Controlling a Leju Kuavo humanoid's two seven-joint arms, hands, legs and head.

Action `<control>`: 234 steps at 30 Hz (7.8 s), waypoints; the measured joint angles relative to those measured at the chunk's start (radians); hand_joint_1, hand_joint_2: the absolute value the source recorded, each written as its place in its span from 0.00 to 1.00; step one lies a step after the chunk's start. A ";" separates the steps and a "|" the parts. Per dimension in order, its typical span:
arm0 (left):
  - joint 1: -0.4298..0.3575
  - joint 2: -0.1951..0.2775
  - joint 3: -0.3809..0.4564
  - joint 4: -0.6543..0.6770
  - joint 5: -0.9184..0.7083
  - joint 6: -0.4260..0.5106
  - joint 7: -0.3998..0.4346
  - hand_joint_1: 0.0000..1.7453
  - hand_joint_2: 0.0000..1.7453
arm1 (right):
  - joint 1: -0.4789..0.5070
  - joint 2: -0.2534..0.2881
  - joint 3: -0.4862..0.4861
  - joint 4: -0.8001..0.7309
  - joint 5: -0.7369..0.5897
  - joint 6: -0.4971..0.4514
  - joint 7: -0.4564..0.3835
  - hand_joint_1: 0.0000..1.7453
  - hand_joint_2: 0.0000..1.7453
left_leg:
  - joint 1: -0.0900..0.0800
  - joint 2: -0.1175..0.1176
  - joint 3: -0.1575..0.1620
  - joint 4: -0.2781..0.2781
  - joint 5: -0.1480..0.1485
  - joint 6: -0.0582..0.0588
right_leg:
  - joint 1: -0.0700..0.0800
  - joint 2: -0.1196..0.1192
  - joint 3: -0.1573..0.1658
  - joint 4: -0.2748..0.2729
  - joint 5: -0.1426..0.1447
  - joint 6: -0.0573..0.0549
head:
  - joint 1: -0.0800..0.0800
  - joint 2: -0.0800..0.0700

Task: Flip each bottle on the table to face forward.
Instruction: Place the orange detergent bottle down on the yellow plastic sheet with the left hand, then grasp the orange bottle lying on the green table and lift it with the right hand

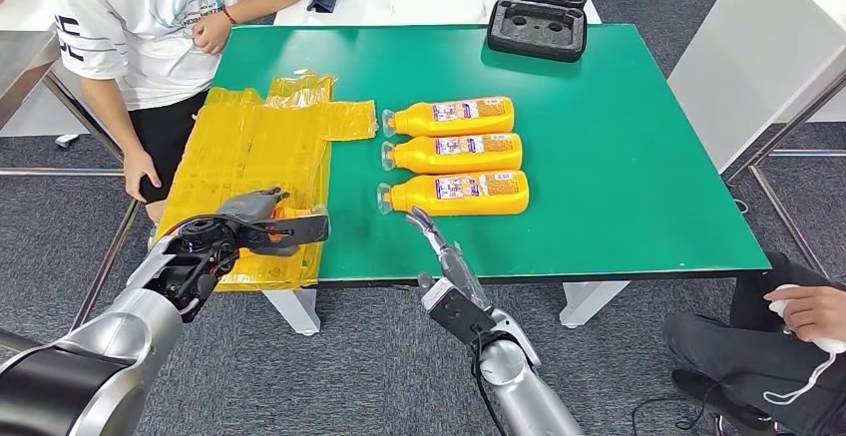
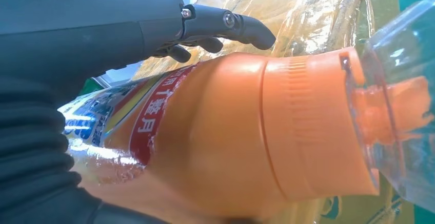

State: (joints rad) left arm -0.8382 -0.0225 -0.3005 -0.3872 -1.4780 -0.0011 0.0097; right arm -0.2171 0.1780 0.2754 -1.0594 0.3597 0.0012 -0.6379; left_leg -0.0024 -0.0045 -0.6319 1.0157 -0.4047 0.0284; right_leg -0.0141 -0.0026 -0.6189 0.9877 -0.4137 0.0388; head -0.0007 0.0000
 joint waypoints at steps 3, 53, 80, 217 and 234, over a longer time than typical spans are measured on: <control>0.000 -0.001 0.000 0.000 -0.002 -0.003 -0.002 0.00 0.00 | 0.000 0.000 0.000 0.001 0.000 0.000 0.002 0.00 0.00 | 0.000 0.000 0.000 0.000 0.000 0.000 | 0.000 0.000 0.000 0.000 0.000 0.000 | 0.000 0.000; 0.230 -0.121 0.299 -0.326 1.167 0.396 -0.672 0.00 1.00 | -0.028 -0.040 -0.018 -0.061 0.059 -0.156 0.106 0.00 1.00 | 0.000 0.001 0.000 0.000 0.000 0.000 | 0.000 0.000 0.000 0.000 0.000 0.000 | 0.000 0.000; 0.383 -0.111 0.181 -0.587 1.354 0.515 -0.711 0.00 1.00 | -0.580 -0.186 -0.011 0.446 0.189 -0.047 0.311 0.00 1.00 | 0.000 0.000 0.000 0.000 0.002 0.001 | 0.000 0.000 0.000 0.000 0.003 -0.002 | 0.000 0.000; 0.554 -0.078 0.175 -0.662 1.490 0.463 -0.703 0.00 1.00 | -0.495 -0.209 0.082 0.381 -0.057 0.003 0.091 0.98 1.00 | 0.001 0.000 0.000 0.000 0.002 0.001 | 0.001 0.000 0.000 0.000 0.003 -0.002 | 0.000 0.000; 0.625 -0.074 0.172 -0.831 1.660 0.118 -0.597 0.00 1.00 | -0.353 -0.134 0.007 0.245 -0.118 0.021 -0.041 0.99 1.00 | 0.001 0.000 0.000 0.000 0.002 0.001 | 0.001 0.000 0.000 0.000 0.003 -0.002 | 0.000 0.000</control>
State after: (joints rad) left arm -0.2129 -0.0969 -0.1282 -1.2179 0.1824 0.1173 -0.5877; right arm -0.5699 0.0440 0.2821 -0.8140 0.2419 0.0222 -0.6793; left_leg -0.0019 -0.0042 -0.6320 1.0159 -0.4029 0.0296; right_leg -0.0134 -0.0023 -0.6190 0.9873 -0.4110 0.0368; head -0.0009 0.0000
